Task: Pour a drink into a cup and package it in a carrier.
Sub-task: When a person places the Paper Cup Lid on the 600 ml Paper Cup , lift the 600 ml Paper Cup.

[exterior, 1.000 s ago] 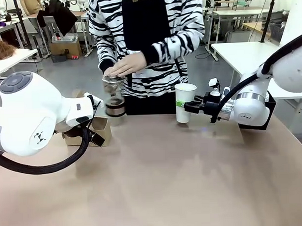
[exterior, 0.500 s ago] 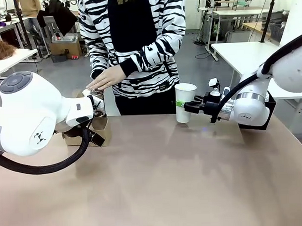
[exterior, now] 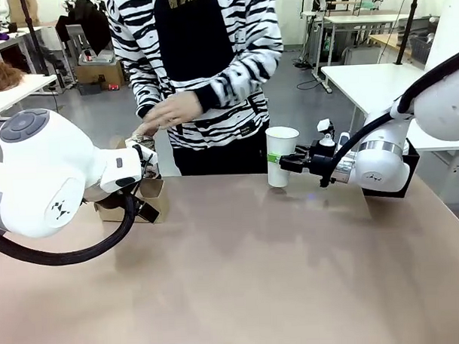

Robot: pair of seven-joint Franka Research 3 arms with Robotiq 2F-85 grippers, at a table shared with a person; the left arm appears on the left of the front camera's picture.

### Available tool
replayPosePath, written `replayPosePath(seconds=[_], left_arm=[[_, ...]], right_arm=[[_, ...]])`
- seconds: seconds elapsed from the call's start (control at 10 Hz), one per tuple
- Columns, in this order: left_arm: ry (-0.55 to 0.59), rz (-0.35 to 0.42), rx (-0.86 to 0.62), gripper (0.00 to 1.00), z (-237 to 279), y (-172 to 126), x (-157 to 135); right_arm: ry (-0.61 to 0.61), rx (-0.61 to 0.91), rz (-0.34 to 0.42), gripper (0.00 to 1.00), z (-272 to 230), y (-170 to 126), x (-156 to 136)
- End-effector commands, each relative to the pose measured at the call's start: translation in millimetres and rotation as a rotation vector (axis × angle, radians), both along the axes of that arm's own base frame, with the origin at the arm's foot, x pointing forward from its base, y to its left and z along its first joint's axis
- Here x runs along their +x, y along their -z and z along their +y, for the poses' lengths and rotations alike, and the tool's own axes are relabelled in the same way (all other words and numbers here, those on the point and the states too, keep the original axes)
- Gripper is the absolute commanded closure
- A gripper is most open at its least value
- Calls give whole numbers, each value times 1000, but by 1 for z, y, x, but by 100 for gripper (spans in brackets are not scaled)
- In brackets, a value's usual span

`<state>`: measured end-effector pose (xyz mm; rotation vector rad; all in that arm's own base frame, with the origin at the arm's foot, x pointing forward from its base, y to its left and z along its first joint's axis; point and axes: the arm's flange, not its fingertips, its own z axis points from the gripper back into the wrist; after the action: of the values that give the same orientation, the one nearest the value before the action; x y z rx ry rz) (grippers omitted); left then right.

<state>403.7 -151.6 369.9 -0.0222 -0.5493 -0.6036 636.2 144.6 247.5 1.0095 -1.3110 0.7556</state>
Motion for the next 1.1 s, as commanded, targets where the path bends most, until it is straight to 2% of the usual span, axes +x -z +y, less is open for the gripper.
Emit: replayPosePath(seconds=[0.0,1.0], left_arm=[[1,0,-2,0,0,0,0],[1,0,-2,0,0,0,0]], right_arm=[[7,10,2,20,1,-3,2],[7,10,2,20,1,-3,2]])
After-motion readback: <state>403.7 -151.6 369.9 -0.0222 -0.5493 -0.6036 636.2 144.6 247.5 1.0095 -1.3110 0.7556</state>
